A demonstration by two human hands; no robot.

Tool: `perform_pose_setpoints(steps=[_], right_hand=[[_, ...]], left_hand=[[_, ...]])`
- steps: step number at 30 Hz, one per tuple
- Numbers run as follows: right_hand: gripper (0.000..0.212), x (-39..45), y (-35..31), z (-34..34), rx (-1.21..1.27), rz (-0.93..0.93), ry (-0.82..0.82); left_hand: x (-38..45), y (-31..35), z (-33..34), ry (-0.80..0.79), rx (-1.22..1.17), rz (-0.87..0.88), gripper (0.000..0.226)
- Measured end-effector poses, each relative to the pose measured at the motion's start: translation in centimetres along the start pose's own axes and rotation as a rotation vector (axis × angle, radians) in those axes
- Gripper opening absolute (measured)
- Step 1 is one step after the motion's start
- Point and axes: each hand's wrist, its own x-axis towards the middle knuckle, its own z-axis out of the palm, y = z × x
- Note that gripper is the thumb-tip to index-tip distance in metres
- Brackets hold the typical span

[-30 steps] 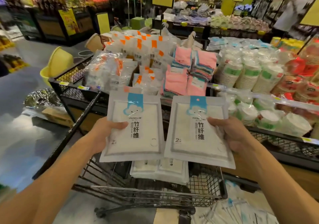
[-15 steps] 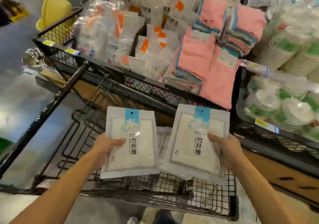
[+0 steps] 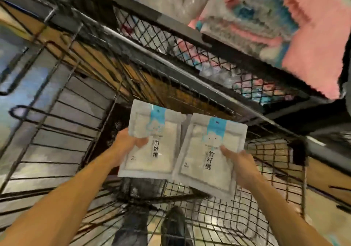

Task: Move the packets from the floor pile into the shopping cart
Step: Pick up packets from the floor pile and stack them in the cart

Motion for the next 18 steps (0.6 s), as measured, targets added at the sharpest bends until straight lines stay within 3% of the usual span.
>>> perform_pose_setpoints(steps=[5,10,14,16,18], right_hand=[[0.027,4.8,2.6,1.8,-0.147,0.008,0.074],[0.035,6.5,3.9,3.4,-0.567,-0.139,0.311],[0.065,6.2,3.5,4.2,-0.786,-0.188,0.501],[0.068,5.5,2.6,4.5,-0.95,-0.243,0.518],[0.069,4.4,1.6,4.7,-1.106,-0.343,0.513]], left_hand=[[4.0,-2.5,1.3,0.114,0.161,0.01,0.054],[4.4,-4.0,2.7,0.322,0.603,0.207,0.073],[3.6,-3.4,4.0,0.447,0.963,0.413,0.089],[3.1,-2.6,4.3,0.49,1.258,0.491,0.094],[2.4,-1.8,4.7,0.474,1.396,0.534,0.093]])
